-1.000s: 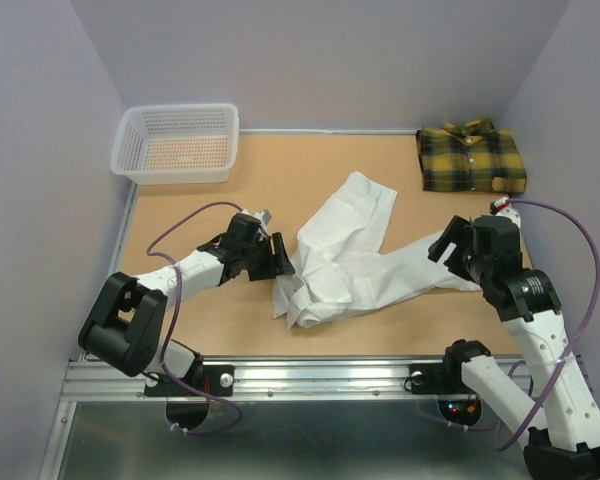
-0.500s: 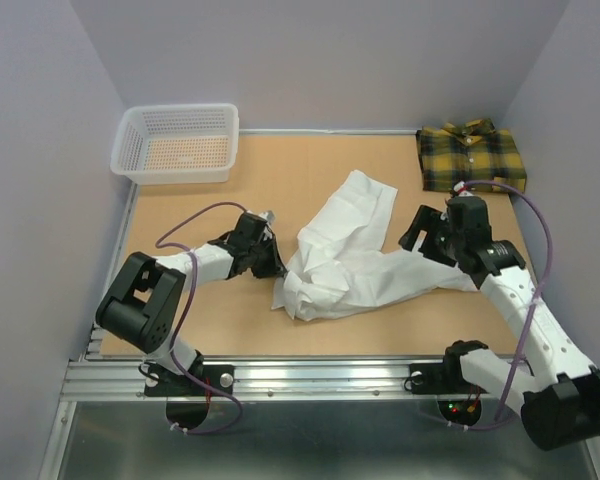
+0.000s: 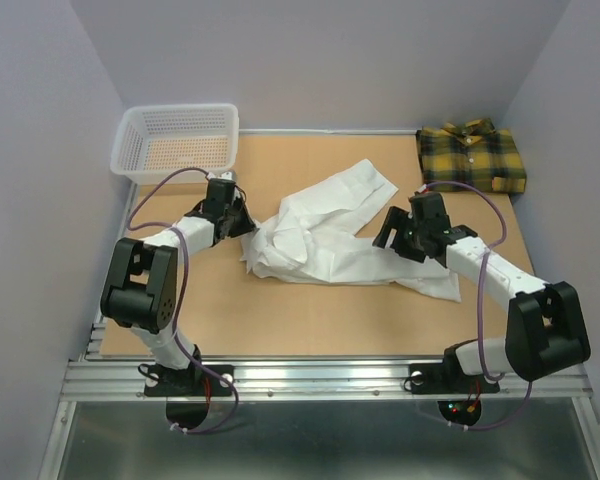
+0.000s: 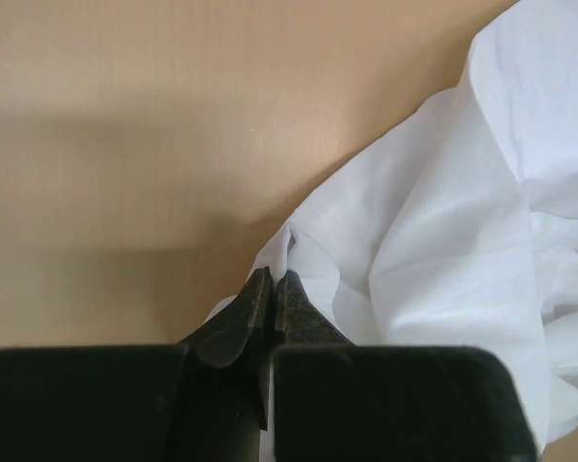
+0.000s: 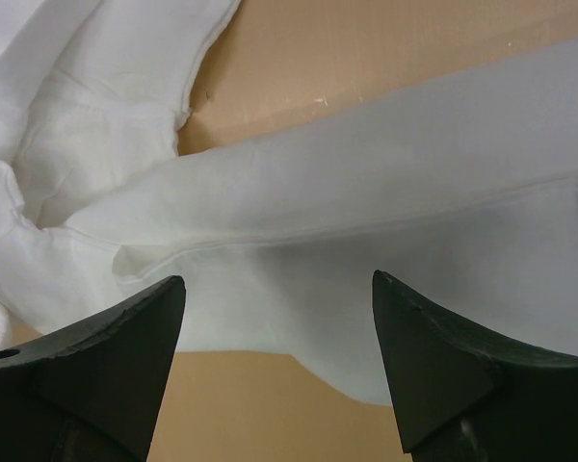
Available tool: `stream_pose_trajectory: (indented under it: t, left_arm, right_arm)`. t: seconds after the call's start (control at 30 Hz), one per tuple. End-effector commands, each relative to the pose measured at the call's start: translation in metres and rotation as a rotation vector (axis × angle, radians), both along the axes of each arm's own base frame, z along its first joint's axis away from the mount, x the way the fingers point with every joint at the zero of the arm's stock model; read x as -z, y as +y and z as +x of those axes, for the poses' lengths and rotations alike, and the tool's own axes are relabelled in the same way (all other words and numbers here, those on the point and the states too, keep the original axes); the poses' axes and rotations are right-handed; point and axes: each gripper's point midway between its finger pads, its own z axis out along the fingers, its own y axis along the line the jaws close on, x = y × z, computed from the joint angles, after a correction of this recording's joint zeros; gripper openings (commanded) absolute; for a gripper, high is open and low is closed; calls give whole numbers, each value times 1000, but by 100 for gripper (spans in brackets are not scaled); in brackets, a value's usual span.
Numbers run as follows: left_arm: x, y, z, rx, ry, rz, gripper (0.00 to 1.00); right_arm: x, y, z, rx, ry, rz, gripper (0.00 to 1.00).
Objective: Fold and stack the long sleeve shirts
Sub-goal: Flatten the shirt out
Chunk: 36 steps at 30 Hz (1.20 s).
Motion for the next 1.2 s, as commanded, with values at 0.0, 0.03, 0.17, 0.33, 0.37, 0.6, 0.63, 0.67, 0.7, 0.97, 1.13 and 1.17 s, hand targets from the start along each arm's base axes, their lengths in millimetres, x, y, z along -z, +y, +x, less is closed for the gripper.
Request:
stream_pose_trajectory:
  t: [0.0, 0.03, 0.17, 0.33, 0.37, 0.6, 0.63, 0.67, 0.7, 0.97, 1.13, 1.17]
  left_arm:
    - [-44, 11, 10, 16, -126, 72, 17]
    - [-49, 13, 7, 16, -138, 74, 23]
    - [-80, 20, -8, -3, -176, 70, 69]
    - [-116, 28, -35, -45, -214, 36, 83]
    - [-116, 26, -40, -40, -210, 21, 84]
    - [-92, 6, -83, 22, -115, -73, 84]
    - [-90, 7, -84, 20, -115, -71, 84]
    - [-89, 9, -85, 8, -115, -62, 83]
    - [-91, 12, -85, 5, -127, -54, 83]
    - [-98, 23, -85, 27, -215, 16, 83]
    - [-122, 18, -63, 33, -309, 11, 84]
    - [-127, 15, -57, 35, -316, 7, 84]
  right_arm:
    - [-30, 6, 31, 17, -138, 18, 83]
    - [-36, 6, 33, 14, -153, 20, 83]
    - [-66, -6, 43, 34, -236, -45, 83]
    - [-96, 0, 52, -14, -300, -64, 83]
    - [-100, 3, 53, -24, -308, -68, 83]
    - [-105, 29, 85, -63, -323, -121, 82]
    - [-95, 32, 92, -57, -302, -134, 81]
    - [-96, 36, 98, -36, -309, -139, 80]
    - [-92, 42, 108, -28, -309, -139, 79]
    - [-98, 76, 164, -37, -380, -131, 65]
    - [-83, 86, 179, -71, -366, -159, 65]
    - [-81, 87, 176, -72, -360, -158, 66]
